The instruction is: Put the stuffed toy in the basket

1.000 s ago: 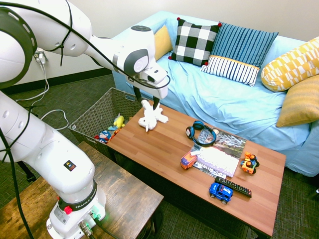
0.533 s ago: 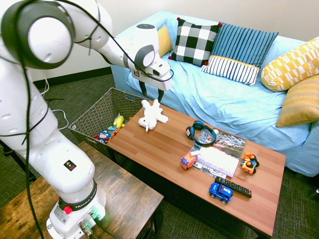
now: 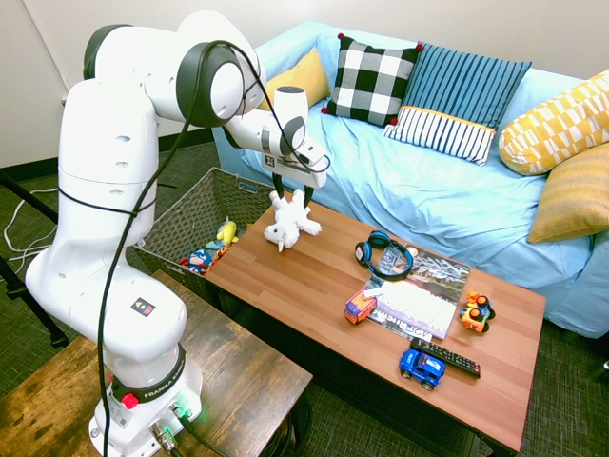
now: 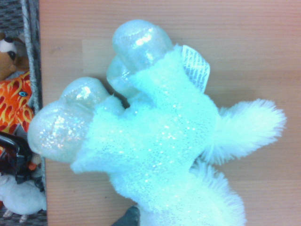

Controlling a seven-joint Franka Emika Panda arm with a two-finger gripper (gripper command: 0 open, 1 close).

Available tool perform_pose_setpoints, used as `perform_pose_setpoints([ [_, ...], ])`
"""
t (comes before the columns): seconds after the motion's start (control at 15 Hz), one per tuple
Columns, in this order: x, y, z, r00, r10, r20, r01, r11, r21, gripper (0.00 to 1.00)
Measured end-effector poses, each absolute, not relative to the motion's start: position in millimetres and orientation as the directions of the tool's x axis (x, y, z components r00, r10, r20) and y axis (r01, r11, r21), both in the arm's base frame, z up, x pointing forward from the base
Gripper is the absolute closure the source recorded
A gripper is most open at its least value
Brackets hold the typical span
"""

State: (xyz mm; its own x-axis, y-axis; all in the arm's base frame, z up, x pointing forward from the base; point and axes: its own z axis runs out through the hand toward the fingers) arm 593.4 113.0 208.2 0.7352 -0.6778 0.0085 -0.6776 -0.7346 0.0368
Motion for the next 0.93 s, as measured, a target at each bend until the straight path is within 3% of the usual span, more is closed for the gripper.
perform_pose_setpoints([
  [0.67,576,138,133,0.750,-0.661,-0.035,-0.658,-0.750,0.074,0.00],
  [0.73,575,138,127,0.749,-0.662,-0.034,-0.658,-0.749,0.073,1.00],
  [0.93,577,136,115,0.745,-0.666,-0.027,-0.664,-0.745,0.068,1.00],
])
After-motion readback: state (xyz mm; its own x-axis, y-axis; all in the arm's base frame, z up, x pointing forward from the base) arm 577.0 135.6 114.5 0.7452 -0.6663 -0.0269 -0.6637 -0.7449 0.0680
